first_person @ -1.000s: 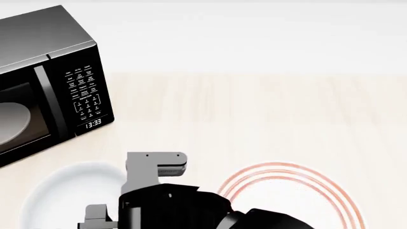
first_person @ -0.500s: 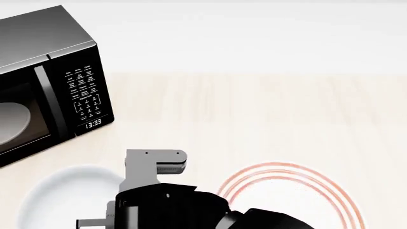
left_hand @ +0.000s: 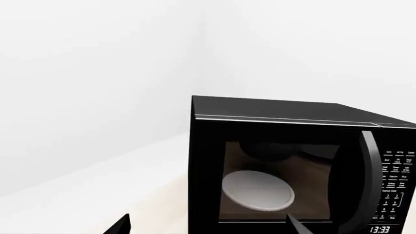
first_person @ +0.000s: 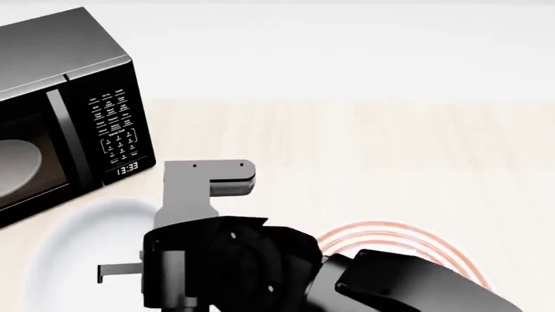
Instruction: Put the white bowl to the right of the plate.
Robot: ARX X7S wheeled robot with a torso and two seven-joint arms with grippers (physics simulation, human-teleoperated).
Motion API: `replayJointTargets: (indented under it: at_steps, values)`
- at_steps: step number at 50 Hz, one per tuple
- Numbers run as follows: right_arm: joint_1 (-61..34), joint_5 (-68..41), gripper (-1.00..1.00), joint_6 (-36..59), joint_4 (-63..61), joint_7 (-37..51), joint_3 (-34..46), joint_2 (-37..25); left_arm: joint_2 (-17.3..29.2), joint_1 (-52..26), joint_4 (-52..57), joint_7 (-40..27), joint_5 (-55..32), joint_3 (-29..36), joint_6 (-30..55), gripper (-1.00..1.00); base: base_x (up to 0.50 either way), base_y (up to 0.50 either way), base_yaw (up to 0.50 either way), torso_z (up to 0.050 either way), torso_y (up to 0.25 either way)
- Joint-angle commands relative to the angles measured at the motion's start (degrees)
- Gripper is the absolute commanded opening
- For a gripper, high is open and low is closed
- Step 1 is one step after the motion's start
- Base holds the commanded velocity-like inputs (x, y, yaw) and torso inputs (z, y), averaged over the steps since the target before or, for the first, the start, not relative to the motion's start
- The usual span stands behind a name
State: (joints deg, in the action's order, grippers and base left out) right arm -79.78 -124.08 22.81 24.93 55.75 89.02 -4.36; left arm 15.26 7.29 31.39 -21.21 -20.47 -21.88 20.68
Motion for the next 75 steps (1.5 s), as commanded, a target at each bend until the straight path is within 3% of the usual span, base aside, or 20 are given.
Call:
replayJointTargets:
  at_steps: [1,18,40,75]
  values:
    - [-3.51,0.47,-1.0,-0.87,-6.76,3.61,-2.73,-4.53,0.19,-0.29,-0.48,-0.3,0.19,0.51,-0.05,1.0,0.0,0.0,0.0,0.0,0.0]
    - [-7.26,-0.97,-1.0,0.22,-6.16,3.83,-4.89,-9.31,0.41,-0.3,-0.71,-0.71,0.38,1.08,-0.26,1.0,0.0,0.0,0.0,0.0,0.0]
    - [-12.08,-8.74,-1.0,0.02,3.48,12.49,-8.41,-18.7,0.73,-0.78,-1.07,-1.61,0.99,2.24,0.04,1.0,0.0,0.0,0.0,0.0,0.0]
    - [-11.7,-8.25,-1.0,4.67,16.13,1.73,-9.01,-31.69,1.18,-3.07,-4.2,-2.51,2.6,5.72,0.39,1.0,0.0,0.0,0.0,0.0,0.001]
